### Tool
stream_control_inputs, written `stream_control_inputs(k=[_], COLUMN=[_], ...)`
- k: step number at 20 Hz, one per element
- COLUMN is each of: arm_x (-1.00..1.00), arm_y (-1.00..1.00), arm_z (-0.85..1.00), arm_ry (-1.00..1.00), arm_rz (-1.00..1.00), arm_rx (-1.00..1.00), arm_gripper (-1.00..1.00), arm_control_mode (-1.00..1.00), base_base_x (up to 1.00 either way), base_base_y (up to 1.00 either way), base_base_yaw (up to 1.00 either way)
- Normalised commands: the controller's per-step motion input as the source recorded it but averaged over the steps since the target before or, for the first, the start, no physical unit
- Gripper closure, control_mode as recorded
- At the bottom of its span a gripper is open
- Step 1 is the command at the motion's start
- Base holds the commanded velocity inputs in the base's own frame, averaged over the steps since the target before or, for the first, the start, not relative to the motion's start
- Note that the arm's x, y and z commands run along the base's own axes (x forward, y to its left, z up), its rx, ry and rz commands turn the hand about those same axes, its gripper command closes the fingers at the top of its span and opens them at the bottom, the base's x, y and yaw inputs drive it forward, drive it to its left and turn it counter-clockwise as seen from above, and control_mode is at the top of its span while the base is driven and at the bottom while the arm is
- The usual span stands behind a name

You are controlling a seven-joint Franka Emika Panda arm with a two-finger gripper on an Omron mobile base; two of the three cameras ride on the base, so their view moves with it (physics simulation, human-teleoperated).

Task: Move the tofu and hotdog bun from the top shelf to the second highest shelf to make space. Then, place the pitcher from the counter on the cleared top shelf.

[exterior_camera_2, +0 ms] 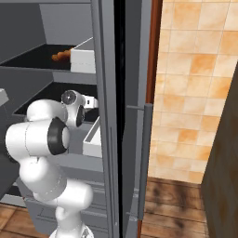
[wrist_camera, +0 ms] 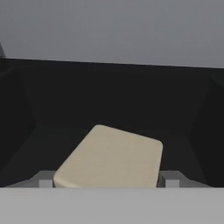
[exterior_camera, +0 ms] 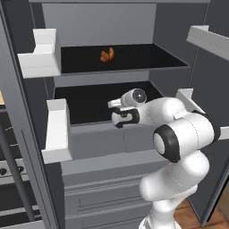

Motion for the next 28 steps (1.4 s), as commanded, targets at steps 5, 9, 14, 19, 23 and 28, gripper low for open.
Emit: stream_control_inputs(k=[5,9,14,19,23,28], arm_x=[0.63,0.59,0.15,-0.07,-0.18,-0.39], arm_y=[0.00,0.00,0.10,0.16,0.17,0.25], arm_z=[-0.15,-0.11,-0.10,0.08,0.43,0.57], arm_ry=[0.00,0.00,-0.08,-0.08,-0.02,0.00], arm_rz=[0.00,-0.01,-0.04,-0.07,-0.08,-0.03], arm_rx=[0.00,0.00,-0.02,-0.02,-0.02,-0.03], arm_gripper=[1.00,-1.00,-1.00,-1.00,-1.00,-1.00], arm_control_mode=[-1.00,-1.00,-1.00,-1.00,-1.00,-1.00], base_base_x=[0.00,0.00,0.00,0.00,0.00,0.00], base_base_y=[0.00,0.00,0.00,0.00,0.00,0.00], base_base_yaw=[0.00,0.00,0.00,0.00,0.00,0.00])
